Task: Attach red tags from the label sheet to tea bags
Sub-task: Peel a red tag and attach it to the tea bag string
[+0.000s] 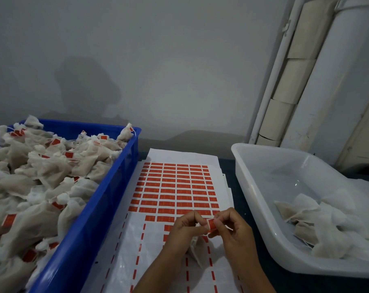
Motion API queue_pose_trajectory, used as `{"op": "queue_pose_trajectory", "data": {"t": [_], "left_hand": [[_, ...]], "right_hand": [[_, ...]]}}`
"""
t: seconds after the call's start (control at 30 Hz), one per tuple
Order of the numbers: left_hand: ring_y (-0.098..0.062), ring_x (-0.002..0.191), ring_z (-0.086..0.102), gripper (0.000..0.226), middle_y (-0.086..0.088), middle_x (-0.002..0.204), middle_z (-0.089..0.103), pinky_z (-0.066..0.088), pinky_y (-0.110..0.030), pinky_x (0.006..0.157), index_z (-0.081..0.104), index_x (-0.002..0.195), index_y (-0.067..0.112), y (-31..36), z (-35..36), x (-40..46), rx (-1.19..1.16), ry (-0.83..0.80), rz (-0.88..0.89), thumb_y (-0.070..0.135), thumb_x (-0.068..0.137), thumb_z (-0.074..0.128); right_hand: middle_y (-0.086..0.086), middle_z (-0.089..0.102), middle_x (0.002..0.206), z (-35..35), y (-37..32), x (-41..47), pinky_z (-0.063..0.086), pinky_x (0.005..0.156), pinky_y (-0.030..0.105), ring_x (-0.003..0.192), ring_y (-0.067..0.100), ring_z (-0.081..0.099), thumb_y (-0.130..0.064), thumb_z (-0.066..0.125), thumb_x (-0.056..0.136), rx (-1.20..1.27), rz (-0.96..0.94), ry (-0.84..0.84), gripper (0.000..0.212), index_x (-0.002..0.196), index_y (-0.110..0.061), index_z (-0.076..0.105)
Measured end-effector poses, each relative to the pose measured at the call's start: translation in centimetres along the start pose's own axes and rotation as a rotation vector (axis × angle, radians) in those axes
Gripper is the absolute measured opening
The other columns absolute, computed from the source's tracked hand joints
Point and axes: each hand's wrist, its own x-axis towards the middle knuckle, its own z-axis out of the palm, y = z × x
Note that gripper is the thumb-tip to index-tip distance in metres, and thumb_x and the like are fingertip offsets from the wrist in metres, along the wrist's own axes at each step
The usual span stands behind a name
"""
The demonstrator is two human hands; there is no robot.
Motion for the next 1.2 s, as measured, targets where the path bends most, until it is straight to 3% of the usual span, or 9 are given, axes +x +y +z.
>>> {"op": "queue_pose_trajectory", "data": {"t": [0.33,0.7,0.97,1.2], "left_hand": [[-0.011,0.085,0.063,0.020,0.005,0.083,0.067,0.044,-0.013,0.067,0.057,0.069,0.021,-0.1,0.1,-0.3,0.064,-0.023,0.039,0.016,0.089,0.057],[-0.010,0.080,0.065,0.019,0.005,0.081,0.068,0.045,-0.009,0.064,0.059,0.072,0.020,-0.3,0.2,-0.4,0.094,-0.029,0.085,0.017,0.091,0.055],[-0.006,0.076,0.064,0.014,0.013,0.074,0.067,0.046,-0.010,0.065,0.061,0.077,0.019,-0.7,0.5,-0.4,0.078,-0.065,0.099,0.025,0.089,0.056],[-0.010,0.081,0.066,0.012,0.009,0.077,0.068,0.050,-0.011,0.069,0.063,0.076,0.019,-1.2,0.6,-0.1,0.178,0.048,0.156,0.028,0.084,0.063]], "right_hand": [[-0.010,0.065,0.080,-0.1,-0.2,-0.1,0.053,0.080,0.019,0.083,0.007,0.065,-0.018,0.058,0.086,-0.031,0.028,0.030,0.010,0.076,-0.021,0.056],[-0.008,0.065,0.088,0.0,-0.4,-0.2,0.054,0.087,0.039,0.088,0.014,0.065,-0.021,0.059,0.085,-0.066,0.052,0.055,0.008,0.078,-0.020,0.056],[-0.006,0.065,0.086,-0.2,-0.3,-0.1,0.055,0.085,0.037,0.085,0.012,0.066,-0.018,0.059,0.085,-0.090,0.031,0.071,0.008,0.077,-0.018,0.055],[-0.009,0.064,0.089,0.1,-0.3,-0.2,0.052,0.089,0.030,0.088,0.010,0.064,-0.019,0.061,0.083,-0.133,0.016,0.044,0.009,0.079,-0.022,0.054]]}}
